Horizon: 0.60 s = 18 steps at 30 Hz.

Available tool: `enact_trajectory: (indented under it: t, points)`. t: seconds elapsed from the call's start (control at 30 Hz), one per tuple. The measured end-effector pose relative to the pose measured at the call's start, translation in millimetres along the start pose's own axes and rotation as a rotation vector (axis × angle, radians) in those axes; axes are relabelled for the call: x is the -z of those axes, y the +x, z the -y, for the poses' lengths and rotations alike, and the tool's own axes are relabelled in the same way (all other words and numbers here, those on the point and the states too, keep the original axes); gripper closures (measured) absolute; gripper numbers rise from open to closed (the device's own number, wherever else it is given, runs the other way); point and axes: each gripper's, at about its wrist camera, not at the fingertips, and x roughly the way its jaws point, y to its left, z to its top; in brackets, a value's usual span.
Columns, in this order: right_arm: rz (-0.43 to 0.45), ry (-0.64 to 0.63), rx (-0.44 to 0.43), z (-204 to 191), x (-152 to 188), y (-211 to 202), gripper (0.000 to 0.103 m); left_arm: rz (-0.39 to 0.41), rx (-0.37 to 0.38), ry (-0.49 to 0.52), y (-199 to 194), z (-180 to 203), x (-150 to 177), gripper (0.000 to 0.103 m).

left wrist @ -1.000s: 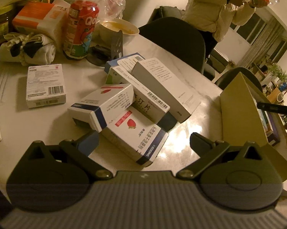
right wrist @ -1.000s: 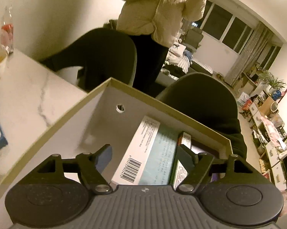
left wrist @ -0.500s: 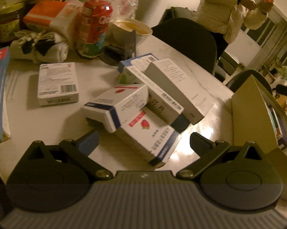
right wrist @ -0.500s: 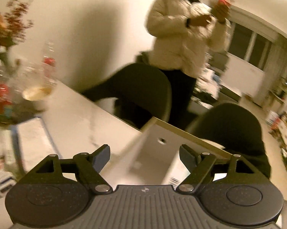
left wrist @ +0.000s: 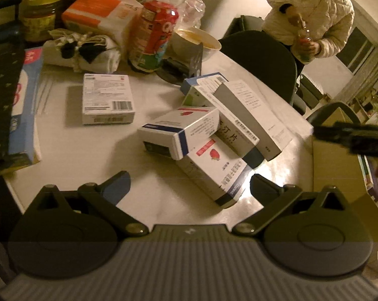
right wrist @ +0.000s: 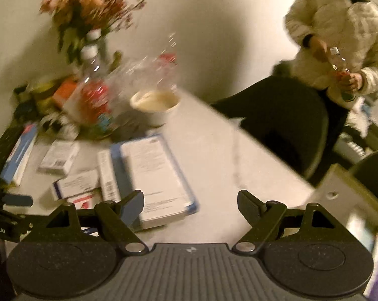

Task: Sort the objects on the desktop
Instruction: 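Withdraw the open right tool from the cardboard box toward the pile, then grasp the long white medicine box in the pile with the right gripper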

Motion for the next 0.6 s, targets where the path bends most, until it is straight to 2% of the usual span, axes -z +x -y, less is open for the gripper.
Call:
enact_trajectory:
  t: [0.23,0.6]
  points:
    - [-0.085,0.005,-0.052,-22.9,3.8,37.0,0.019,-0.001,0.003,-0.028,-4.6,-5.6,3.7,0.000]
    - [-0.155,0.071,-0.055,-26.4,12.2,72.2,0.022,0.002,0.016,-0.040,-5.1,-4.0,1.7,0.000]
